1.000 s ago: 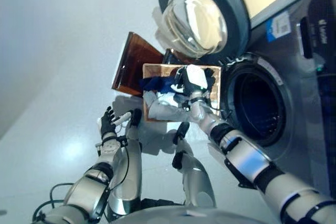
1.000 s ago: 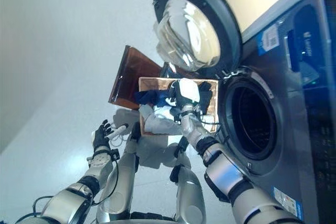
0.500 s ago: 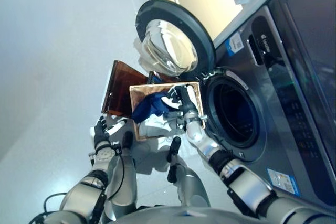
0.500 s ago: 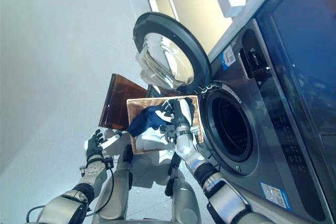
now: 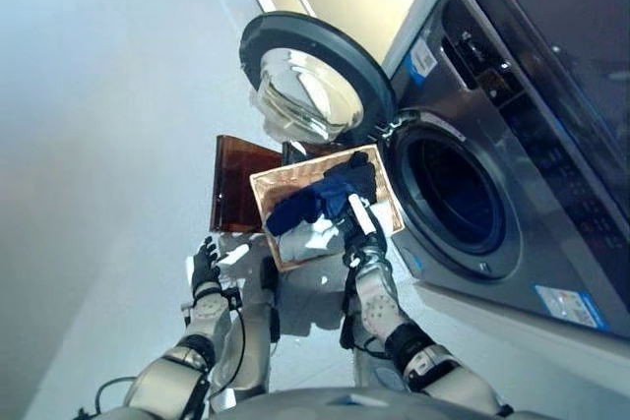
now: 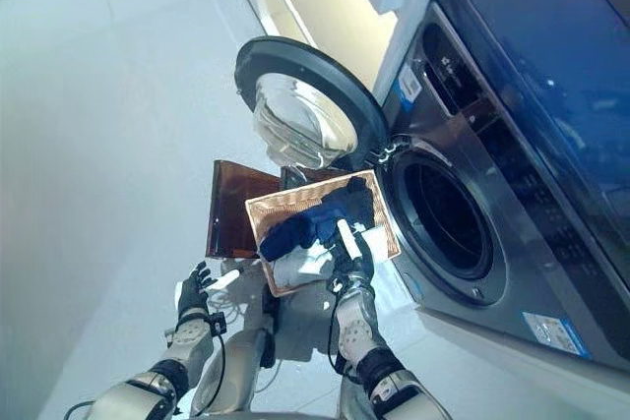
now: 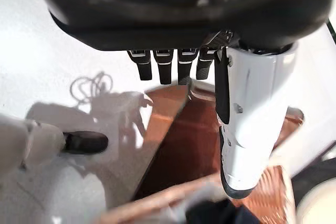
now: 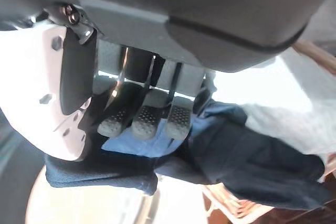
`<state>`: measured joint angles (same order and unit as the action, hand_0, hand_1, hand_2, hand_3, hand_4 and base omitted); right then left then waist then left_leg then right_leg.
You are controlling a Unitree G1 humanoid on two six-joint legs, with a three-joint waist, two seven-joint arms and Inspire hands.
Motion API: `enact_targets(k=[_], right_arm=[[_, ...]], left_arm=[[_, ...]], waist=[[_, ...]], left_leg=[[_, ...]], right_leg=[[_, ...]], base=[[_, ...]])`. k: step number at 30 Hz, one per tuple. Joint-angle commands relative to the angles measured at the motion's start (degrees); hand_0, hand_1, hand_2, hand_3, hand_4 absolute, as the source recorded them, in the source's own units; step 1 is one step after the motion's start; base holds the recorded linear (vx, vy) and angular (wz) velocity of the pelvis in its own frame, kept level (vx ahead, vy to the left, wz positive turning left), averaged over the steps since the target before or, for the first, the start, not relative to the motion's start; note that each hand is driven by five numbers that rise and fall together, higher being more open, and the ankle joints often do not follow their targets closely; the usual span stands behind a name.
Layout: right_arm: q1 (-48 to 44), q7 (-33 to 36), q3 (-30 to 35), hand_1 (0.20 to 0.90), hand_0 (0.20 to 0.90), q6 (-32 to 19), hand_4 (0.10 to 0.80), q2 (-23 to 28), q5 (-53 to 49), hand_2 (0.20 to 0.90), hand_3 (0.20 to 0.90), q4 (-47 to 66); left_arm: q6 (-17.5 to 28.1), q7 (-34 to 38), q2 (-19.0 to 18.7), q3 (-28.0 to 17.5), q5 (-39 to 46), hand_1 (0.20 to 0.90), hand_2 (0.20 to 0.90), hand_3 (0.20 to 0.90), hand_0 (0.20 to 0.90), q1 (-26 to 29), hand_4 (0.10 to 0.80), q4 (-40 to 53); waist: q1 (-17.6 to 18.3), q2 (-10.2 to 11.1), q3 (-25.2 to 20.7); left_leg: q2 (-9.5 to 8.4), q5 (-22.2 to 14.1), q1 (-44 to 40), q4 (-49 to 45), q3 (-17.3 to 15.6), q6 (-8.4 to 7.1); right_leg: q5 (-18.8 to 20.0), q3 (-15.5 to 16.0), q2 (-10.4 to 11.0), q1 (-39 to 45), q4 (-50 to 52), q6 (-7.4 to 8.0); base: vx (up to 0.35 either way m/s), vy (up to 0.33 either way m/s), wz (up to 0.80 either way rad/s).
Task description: Pick up the clothes and place them into the washing machine
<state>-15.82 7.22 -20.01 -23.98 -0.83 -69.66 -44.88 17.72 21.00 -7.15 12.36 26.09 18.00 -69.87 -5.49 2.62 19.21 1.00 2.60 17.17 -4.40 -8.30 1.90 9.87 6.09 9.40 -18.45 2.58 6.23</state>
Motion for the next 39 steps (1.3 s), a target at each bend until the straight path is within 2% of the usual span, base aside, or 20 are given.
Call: enact_targets(k=[1, 8, 14, 17, 19, 25, 27, 32, 39], right_arm=[[-3.04, -3.55, 2.79, 0.200, 0.200, -4.73, 0.300, -0.62, -3.49, 0.200, 0.200, 5.92], [-3.53, -4.86, 6.60, 0.200, 0.200, -5.61, 0.300, -1.39, -9.30, 0.200, 0.200, 3.19], [-3.85, -4.85, 6.40, 0.200, 0.200, -5.95, 0.300, -0.13, -7.25, 0.200, 0.200, 5.02], [-3.72, -4.16, 4.16, 0.200, 0.200, -5.68, 0.300, 2.67, -0.28, 0.200, 0.200, 9.16], [-3.38, -3.10, 1.82, 0.200, 0.200, -4.88, 0.300, 6.79, 9.42, 0.200, 0.200, 14.46], [-2.79, 2.15, 0.64, 0.200, 0.200, -4.27, 0.300, 18.92, 37.89, 0.200, 0.200, 28.09], [-3.41, 2.81, 0.28, 0.200, 0.200, -3.34, 0.300, 21.88, 44.32, 0.200, 0.200, 30.30], [-5.67, 3.13, 0.58, 0.200, 0.200, -0.48, 0.300, 26.97, 54.19, 0.200, 0.200, 36.06], [-7.61, 2.83, 1.06, 0.200, 0.200, 1.49, 0.300, 26.88, 57.68, 0.200, 0.200, 34.64]], left_arm=[[1.79, 0.08, 0.80, 0.80, 1.31, 0.900, 0.900, 0.900, 0.900, 5.04, 0.800, -2.45], [2.31, -0.45, 1.20, 1.02, 2.53, 0.900, 0.900, 0.900, 0.900, 5.07, 0.800, -3.10], [2.18, -0.82, 1.14, 0.98, 2.18, 0.900, 0.900, 0.900, 0.900, 4.56, 0.800, -3.73], [2.19, -0.99, 0.86, 0.35, 1.37, 0.900, 0.900, 0.900, 0.900, 4.33, 0.800, -3.89], [1.67, -0.78, 0.19, -0.62, -1.17, 0.900, 0.900, 0.900, 0.900, 3.92, 0.800, -4.37], [-1.06, 0.78, -1.86, -0.61, -17.47, 0.900, 0.900, 0.900, 0.900, 3.23, 0.800, -5.97], [-2.27, 0.97, -2.27, -0.40, -22.14, 0.900, 0.900, 0.900, 0.900, 2.92, 0.800, -6.68], [-4.67, -0.64, -2.89, 2.23, -32.13, 0.900, 0.900, 0.900, 0.900, 1.11, 0.800, -7.36], [-3.34, -3.25, -3.21, 5.04, -36.12, 0.900, 0.900, 0.900, 0.900, -1.10, 0.800, -5.33]], waist=[[0.20, -2.45, 0.90], [0.52, -2.44, 0.49], [0.69, -2.22, 0.15], [0.83, -1.78, -0.21], [1.19, -1.23, -0.43], [1.91, 0.42, -2.26], [1.86, 0.84, -3.47], [1.39, 1.54, -7.51], [0.32, 1.91, -10.84]], left_leg=[[-2.22, 1.36, -4.93, 9.40, 1.14, -3.09], [-2.12, 0.97, -5.11, 9.40, 0.40, -2.94], [-2.10, 0.89, -5.12, 9.40, 0.27, -2.95], [-1.92, 0.90, -5.18, 9.40, 0.19, -2.96], [-1.71, 0.98, -5.32, 9.40, 0.16, -2.97], [-1.18, 0.78, -6.66, 9.40, 0.10, -3.10], [-0.96, 0.58, -7.65, 9.40, 0.18, -3.16], [-0.83, 0.05, -10.42, 9.40, 0.55, -3.39], [-1.02, -0.66, -12.72, 9.40, 0.57, -3.70]], right_leg=[[-3.14, -0.14, -0.98, 2.30, 3.33, 1.83], [-2.95, -0.89, -1.08, 1.95, 3.13, 1.84], [-2.89, -0.73, -1.16, 1.85, 3.02, 1.83], [-2.70, -0.72, -1.29, 1.83, 3.02, 1.83], [-2.51, -0.96, -1.43, 2.00, 3.08, 1.87], [-2.49, -0.99, -1.80, 3.43, 2.75, 2.19], [-2.52, -0.97, -1.83, 4.49, 2.49, 2.29], [-2.70, -0.38, -2.04, 8.13, 0.69, 2.46], [-2.33, 0.07, -2.11, 11.79, -2.44, 2.64]], base=[[0.022, 0.019, -0.09], [0.017, 0.008, -0.08], [0.010, -0.007, -0.06], [0.009, -0.013, -0.03], [0.009, -0.027, -0.03], [0.029, -0.011, 0.00], [0.088, -0.013, -0.08], [0.093, -0.005, -0.10], [0.062, 0.011, 0.04]])
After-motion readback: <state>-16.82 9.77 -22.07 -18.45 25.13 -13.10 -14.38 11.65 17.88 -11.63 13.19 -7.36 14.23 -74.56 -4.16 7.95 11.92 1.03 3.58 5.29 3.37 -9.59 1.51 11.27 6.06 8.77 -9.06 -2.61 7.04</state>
